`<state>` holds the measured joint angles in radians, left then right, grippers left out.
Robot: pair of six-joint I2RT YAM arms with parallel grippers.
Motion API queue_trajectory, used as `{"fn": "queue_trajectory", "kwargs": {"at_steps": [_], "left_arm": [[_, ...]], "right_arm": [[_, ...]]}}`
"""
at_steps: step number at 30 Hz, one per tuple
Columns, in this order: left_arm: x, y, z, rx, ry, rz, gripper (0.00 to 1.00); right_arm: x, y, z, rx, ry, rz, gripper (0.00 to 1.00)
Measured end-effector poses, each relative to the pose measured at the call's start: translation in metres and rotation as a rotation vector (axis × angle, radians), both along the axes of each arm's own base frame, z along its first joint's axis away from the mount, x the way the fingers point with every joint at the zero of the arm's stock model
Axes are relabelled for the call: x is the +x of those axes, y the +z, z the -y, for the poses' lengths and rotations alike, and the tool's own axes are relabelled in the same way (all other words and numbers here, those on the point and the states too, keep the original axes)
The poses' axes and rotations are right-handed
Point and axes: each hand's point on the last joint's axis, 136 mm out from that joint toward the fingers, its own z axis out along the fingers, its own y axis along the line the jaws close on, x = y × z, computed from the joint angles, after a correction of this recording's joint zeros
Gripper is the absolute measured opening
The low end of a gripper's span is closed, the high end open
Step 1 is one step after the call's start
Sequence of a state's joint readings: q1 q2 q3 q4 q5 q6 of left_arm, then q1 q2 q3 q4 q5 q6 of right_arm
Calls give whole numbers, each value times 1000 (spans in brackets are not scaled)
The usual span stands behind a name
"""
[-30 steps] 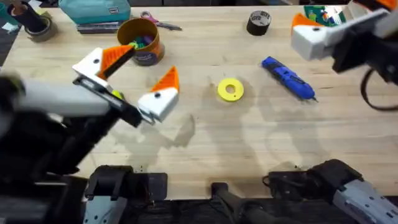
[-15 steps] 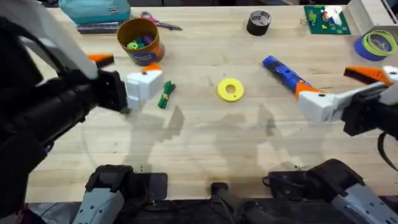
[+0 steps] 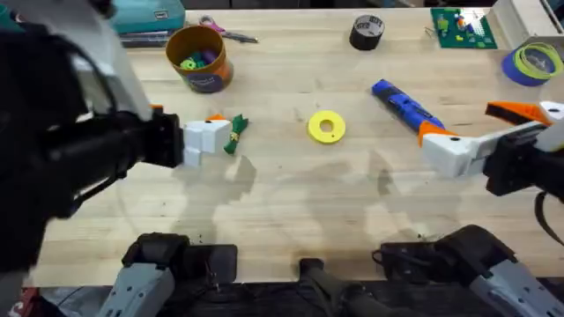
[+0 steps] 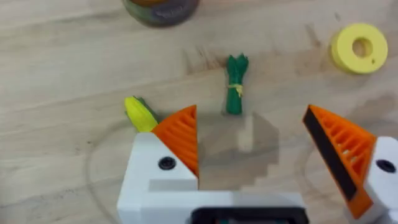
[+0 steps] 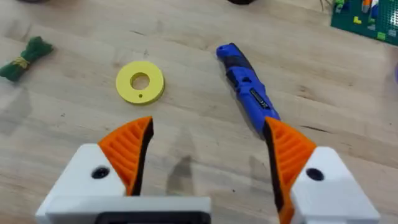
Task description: Pick up the gripper from the table and insert it into the empty holder that is missing its gripper. Then pick up a screw, insert it into the mounting hole, and use the screwdriver to tighten it. Finally, clean up the table by picking up the vegetable and placing it into the bucket.
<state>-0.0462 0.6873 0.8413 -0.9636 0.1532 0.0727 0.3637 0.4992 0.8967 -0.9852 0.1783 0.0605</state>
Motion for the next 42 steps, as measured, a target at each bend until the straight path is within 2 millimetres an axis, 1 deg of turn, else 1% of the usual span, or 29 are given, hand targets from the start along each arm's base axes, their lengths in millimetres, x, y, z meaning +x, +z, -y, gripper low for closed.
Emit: {"fn": "queue_trajectory", "kwargs": {"at_steps": [4,7,9,12,14,18,21,23,28,33,39,42], "left_arm": [[2,-13,10,11,-43,-148,985],[7,-25,12,37,-50,-272,985],[13,-35,13,50,-50,-342,985],[26,-54,14,61,-37,-433,987],[34,-71,14,67,-29,-489,987],[45,-97,16,71,-20,-567,987],[52,-112,17,72,-15,-602,986],[57,-119,19,73,-18,-605,987],[68,-131,34,85,-59,-595,986],[66,-146,46,103,-99,-631,985],[63,-164,46,115,-101,-693,985],[63,-166,46,119,-100,-699,985]], "right_arm": [[0,0,0,0,0,0,995],[0,0,0,-1,0,-2,995],[-1,-1,0,-1,0,-4,995],[-2,-2,1,-4,0,-11,995],[-2,-3,1,-6,0,-15,995],[-3,-3,1,-7,0,-17,995],[-3,-3,1,-6,0,-17,995],[-3,-3,1,-7,0,-17,995],[-3,-3,1,-6,-1,-17,995],[-3,-3,1,-7,0,-17,995],[-3,-3,1,-6,-1,-17,995],[-3,-3,1,-6,0,-17,995]]}}
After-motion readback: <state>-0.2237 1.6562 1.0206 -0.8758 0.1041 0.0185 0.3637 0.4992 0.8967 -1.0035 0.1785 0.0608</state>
